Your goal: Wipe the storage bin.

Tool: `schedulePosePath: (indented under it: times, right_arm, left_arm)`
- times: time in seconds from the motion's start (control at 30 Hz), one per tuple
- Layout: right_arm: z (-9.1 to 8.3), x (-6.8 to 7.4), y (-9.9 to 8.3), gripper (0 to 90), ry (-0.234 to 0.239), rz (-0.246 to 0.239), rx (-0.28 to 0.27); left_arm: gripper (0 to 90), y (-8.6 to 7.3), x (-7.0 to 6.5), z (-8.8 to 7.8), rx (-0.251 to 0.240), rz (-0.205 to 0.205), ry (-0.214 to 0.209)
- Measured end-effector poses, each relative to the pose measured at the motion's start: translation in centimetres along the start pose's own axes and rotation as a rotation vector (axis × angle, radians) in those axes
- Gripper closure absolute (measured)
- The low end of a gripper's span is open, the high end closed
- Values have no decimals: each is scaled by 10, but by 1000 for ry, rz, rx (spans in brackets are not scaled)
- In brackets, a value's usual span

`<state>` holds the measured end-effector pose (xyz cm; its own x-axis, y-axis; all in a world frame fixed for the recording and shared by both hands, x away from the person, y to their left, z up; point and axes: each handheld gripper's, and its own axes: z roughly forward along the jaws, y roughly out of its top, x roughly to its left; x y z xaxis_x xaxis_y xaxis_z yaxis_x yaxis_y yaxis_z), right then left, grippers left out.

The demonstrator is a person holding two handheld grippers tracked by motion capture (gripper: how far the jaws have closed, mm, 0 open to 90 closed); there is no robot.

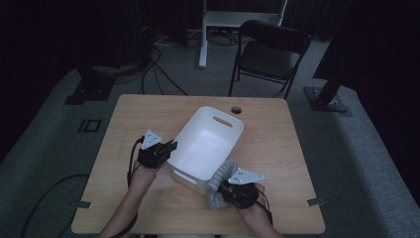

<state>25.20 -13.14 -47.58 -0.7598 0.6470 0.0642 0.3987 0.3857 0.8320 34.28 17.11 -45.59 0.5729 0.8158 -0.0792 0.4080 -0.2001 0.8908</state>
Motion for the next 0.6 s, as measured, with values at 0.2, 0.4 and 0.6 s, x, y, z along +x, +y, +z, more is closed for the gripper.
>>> schedulePosePath:
  times: [0.2, 0.4, 0.6]
  right_arm:
    - [4, -2, -2, 754, -1, -2, 18]
    - [12, -7, -8, 753, 14, 20, 62]
    - [20, -13, -14, 752, 19, 30, 98]
  left_arm:
    - [838, 0, 0, 0, -1, -3, 5]
    - [839, 0, -2, 0, 3, 6, 15]
    - [839, 1, -2, 0, 5, 10, 17]
